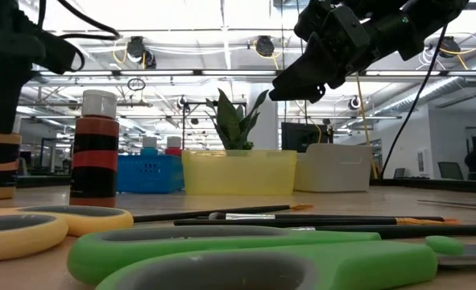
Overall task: Pick & Place Paint Supplies
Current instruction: Put the yellow paint bottle into the blue bin
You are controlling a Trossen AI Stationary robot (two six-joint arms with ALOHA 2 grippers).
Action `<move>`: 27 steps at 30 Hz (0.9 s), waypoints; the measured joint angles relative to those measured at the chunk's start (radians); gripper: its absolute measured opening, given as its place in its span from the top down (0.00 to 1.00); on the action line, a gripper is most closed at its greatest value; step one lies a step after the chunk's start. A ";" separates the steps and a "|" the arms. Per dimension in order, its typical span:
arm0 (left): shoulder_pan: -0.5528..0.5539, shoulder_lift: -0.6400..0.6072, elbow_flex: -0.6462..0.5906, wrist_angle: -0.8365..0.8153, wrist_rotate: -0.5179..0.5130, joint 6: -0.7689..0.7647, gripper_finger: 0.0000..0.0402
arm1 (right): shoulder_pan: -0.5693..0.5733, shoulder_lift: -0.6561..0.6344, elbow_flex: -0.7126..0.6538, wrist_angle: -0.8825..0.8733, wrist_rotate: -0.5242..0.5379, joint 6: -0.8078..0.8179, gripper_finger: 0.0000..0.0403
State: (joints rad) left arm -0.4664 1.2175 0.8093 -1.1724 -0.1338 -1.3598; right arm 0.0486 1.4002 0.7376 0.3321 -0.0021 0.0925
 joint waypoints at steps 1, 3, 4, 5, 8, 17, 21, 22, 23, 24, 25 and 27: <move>0.000 0.000 0.000 0.000 0.000 0.000 0.43 | 0.000 0.000 0.000 0.000 0.000 0.000 0.53; 0.000 0.000 0.000 0.000 -0.001 0.000 0.43 | 0.000 0.000 0.000 0.000 0.000 0.000 0.53; 0.000 0.000 0.000 0.000 -0.001 -0.001 0.43 | 0.000 0.000 0.000 0.000 0.000 0.000 0.53; 0.000 0.000 0.000 0.000 -0.001 -0.001 0.43 | 0.000 0.000 0.000 0.000 0.000 0.000 0.53; 0.000 0.000 0.000 0.000 -0.001 0.000 0.43 | 0.000 0.000 0.000 0.000 0.000 0.000 0.53; 0.000 0.000 0.000 0.004 -0.002 -0.002 0.60 | 0.000 0.000 0.000 0.000 0.000 0.000 0.54; 0.000 -0.002 0.001 0.004 -0.004 -0.003 0.69 | 0.000 0.000 0.000 0.000 0.000 0.000 0.54; 0.000 -0.001 0.004 0.004 -0.004 -0.003 0.69 | 0.000 0.000 0.000 0.000 0.000 0.000 0.54; 0.000 0.000 0.011 0.001 -0.004 -0.003 0.69 | 0.000 0.000 0.000 0.000 0.000 0.000 0.54; 0.000 0.000 0.023 -0.001 -0.004 -0.003 0.69 | 0.000 0.000 0.000 0.000 0.000 0.000 0.54; 0.000 0.000 0.039 -0.002 -0.007 -0.003 0.69 | 0.000 0.000 0.000 0.000 0.000 0.000 0.54; 0.000 0.000 0.078 0.001 -0.027 0.020 0.69 | 0.000 0.000 0.000 0.000 0.000 0.000 0.54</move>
State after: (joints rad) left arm -0.4661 1.2175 0.8872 -1.1709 -0.1611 -1.3401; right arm 0.0486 1.4002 0.7376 0.3321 -0.0017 0.0925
